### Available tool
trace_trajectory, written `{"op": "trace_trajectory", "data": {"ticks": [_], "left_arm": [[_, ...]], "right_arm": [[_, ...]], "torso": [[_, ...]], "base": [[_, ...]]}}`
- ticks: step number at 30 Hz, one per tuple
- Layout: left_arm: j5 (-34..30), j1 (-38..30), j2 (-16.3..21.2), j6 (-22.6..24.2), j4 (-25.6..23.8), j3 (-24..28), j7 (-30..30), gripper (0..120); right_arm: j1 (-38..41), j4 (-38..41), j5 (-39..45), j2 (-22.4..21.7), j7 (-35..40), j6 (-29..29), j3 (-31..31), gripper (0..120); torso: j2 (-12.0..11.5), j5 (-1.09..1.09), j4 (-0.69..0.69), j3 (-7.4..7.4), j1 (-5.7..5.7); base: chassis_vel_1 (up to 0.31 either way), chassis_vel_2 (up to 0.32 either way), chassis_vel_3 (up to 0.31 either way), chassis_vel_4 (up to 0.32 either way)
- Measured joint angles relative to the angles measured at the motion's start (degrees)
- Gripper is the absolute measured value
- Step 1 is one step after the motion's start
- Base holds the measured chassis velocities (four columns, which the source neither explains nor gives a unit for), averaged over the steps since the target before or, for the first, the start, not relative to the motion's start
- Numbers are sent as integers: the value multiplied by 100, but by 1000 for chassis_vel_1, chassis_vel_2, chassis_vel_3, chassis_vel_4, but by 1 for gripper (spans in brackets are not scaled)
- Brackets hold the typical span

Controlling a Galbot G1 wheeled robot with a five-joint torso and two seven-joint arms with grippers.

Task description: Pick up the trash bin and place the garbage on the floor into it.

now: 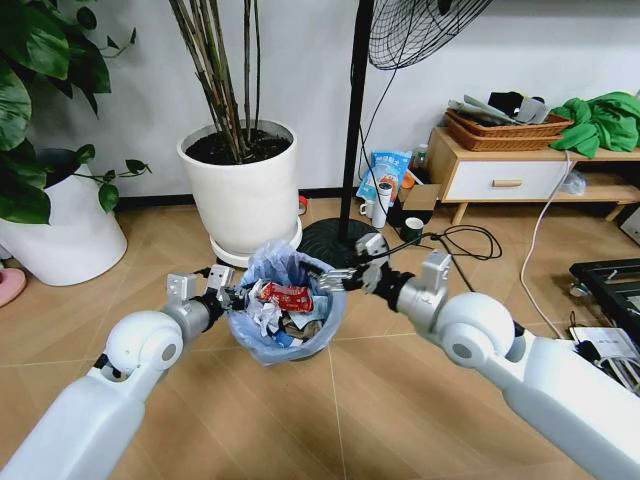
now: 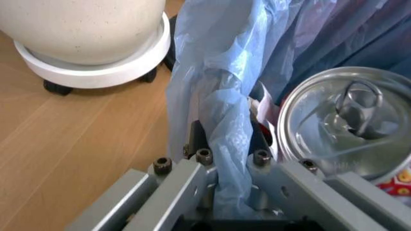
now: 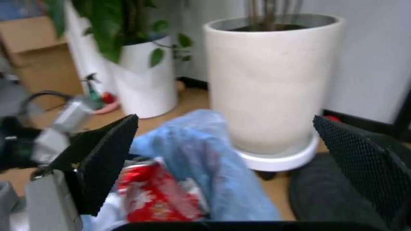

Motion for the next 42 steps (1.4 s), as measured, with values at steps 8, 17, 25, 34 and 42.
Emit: {"op": "trace_trajectory", "data": {"ticks": [8,17,25,34,42], "left_arm": [[6,161,23,0,-140,-194,-28,0],[5,191,29,0,-185,-218,-53,0],[3,227,27,0,-219,-217,-67,0],[12,268,-18,0,-259,-224,-96,0],[10,269,-4,0,-293,-209,-112,0]], "right_arm": [[-561,-65,-604,200,570,-132,603,100],[-2293,231,-1553,691,590,-111,2601,100],[-3711,698,-2369,1172,168,111,3524,100],[-4211,914,-3031,2012,34,285,3697,100],[-4110,906,-3080,2067,34,286,3687,100]], "torso": [[0,2,2,0,0],[0,1,1,0,0],[1,0,0,-1,0],[1,1,1,0,0],[1,0,2,0,0]], "base": [[0,0,0,0],[0,0,0,0],[0,0,0,0],[0,0,0,0],[0,0,0,0]]}}
